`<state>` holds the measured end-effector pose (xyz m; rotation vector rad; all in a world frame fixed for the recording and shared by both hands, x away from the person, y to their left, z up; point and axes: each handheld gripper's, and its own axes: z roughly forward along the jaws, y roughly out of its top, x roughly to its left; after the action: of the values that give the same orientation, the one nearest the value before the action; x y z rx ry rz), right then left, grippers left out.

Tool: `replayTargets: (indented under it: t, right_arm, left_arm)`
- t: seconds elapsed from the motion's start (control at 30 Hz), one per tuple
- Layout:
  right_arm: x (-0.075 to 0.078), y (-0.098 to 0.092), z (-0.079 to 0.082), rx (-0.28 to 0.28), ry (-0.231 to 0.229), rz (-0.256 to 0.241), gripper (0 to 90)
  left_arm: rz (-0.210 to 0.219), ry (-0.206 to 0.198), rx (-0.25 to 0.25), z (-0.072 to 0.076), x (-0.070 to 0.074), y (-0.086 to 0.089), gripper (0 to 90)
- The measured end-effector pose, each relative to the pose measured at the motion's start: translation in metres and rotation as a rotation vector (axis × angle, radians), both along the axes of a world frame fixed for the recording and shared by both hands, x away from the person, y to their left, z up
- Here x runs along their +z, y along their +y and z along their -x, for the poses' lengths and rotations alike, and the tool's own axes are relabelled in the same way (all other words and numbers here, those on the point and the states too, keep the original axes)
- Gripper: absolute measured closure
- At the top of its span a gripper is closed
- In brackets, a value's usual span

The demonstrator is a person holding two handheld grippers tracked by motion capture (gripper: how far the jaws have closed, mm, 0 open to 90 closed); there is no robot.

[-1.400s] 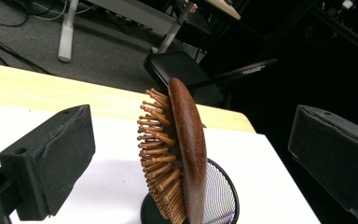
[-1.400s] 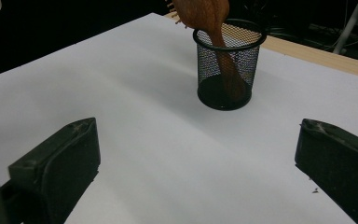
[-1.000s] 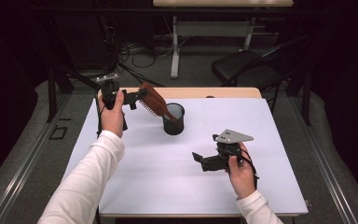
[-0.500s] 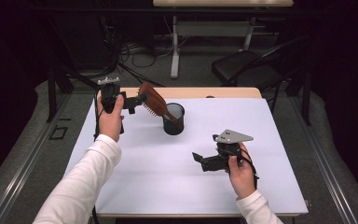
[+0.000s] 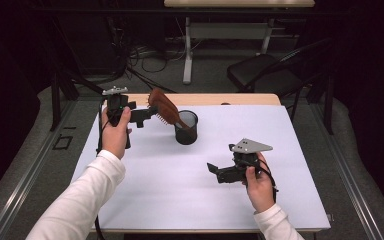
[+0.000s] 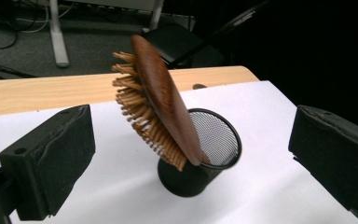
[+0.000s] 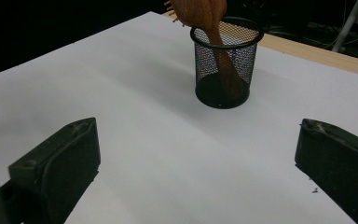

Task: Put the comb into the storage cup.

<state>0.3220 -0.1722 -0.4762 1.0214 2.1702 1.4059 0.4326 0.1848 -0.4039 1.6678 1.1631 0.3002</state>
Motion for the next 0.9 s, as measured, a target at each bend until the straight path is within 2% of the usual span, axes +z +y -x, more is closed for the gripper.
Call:
replayTargets:
  t: [0.3,0.53,0.9]
  right_arm:
    - [0.000,-0.001,0.000,-0.002,-0.002,-0.003,0.0]
    - [0.001,-0.002,0.000,-0.005,0.001,-0.008,0.0]
    - [0.001,-0.004,0.000,-0.010,-0.002,-0.013,0.0]
  left_arm:
    - [-0.011,-0.005,-0.062,0.017,0.001,-0.004,0.6]
    - [-0.002,-0.007,-0.109,0.029,0.000,-0.007,0.7]
    - [-0.039,-0.029,-0.153,0.044,-0.005,-0.009,0.8]
